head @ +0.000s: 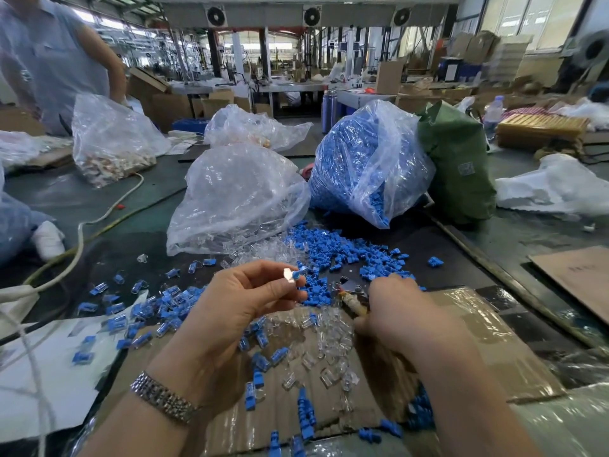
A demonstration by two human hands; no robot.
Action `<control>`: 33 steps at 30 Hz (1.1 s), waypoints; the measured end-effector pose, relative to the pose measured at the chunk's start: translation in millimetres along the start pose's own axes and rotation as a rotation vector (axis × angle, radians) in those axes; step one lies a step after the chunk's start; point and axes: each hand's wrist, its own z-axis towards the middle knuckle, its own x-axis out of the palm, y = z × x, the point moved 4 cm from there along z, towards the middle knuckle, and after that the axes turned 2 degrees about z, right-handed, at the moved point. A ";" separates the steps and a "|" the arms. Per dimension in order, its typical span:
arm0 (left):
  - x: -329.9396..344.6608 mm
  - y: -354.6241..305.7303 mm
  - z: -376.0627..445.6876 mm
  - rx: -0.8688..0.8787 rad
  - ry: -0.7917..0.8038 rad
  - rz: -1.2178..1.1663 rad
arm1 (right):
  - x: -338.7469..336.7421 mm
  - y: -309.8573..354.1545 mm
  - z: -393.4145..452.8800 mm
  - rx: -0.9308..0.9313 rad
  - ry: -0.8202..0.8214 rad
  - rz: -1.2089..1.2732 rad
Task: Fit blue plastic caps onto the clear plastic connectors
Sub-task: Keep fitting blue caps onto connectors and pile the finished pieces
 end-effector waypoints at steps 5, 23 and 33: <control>-0.5 -1.1 1.0 0.002 -0.018 -0.076 | -3.1 1.7 0.9 -0.063 -0.050 0.070; -3.5 -1.8 1.5 0.093 -0.079 -0.021 | -12.2 33.7 -30.0 -0.402 0.296 0.677; -0.5 -6.1 -2.3 0.215 -0.212 0.189 | -8.4 39.9 -27.2 -0.398 0.208 0.575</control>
